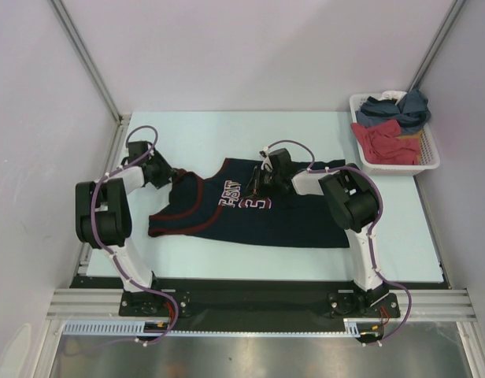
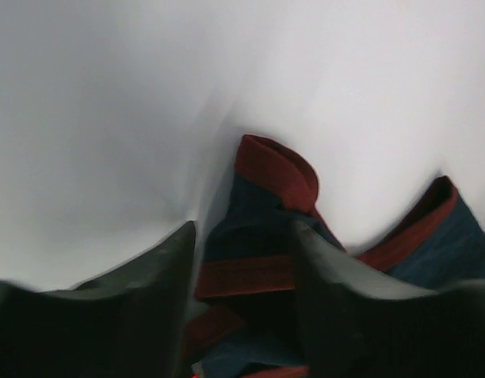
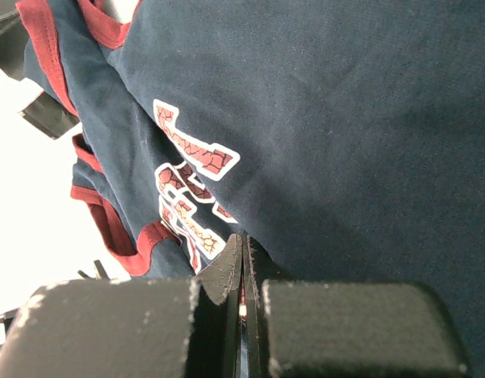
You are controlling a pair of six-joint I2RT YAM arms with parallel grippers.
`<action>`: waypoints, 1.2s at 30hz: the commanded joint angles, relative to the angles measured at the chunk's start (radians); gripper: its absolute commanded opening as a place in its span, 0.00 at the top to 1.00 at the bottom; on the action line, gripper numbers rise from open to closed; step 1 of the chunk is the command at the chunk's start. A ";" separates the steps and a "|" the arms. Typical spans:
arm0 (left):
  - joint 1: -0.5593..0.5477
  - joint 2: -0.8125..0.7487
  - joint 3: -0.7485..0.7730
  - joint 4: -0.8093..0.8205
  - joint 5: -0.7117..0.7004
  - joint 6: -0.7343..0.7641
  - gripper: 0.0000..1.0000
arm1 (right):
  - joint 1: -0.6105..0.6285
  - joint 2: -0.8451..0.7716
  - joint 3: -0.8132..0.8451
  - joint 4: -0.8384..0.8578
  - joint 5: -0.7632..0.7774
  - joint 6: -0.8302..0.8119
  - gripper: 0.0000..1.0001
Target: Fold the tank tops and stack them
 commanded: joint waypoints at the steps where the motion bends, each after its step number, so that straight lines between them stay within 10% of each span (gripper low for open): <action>1: -0.002 0.017 0.000 0.070 0.071 -0.023 0.53 | -0.027 0.033 -0.027 -0.126 0.155 -0.063 1.00; 7: -0.002 0.022 0.003 0.061 0.026 -0.011 1.00 | -0.030 0.033 -0.028 -0.127 0.154 -0.062 1.00; 23: -0.132 0.002 0.347 -0.276 -0.569 0.204 0.99 | -0.028 0.042 -0.024 -0.126 0.152 -0.062 1.00; 26: -0.132 0.057 0.413 -0.297 -0.590 0.209 0.87 | -0.028 0.040 -0.026 -0.126 0.154 -0.062 1.00; 30: -0.132 0.121 0.482 -0.395 -0.677 0.180 0.23 | -0.028 0.031 -0.031 -0.118 0.152 -0.065 1.00; 36: -0.148 0.011 0.393 -0.288 -0.598 0.217 0.18 | -0.028 -0.022 -0.054 -0.100 0.175 -0.091 1.00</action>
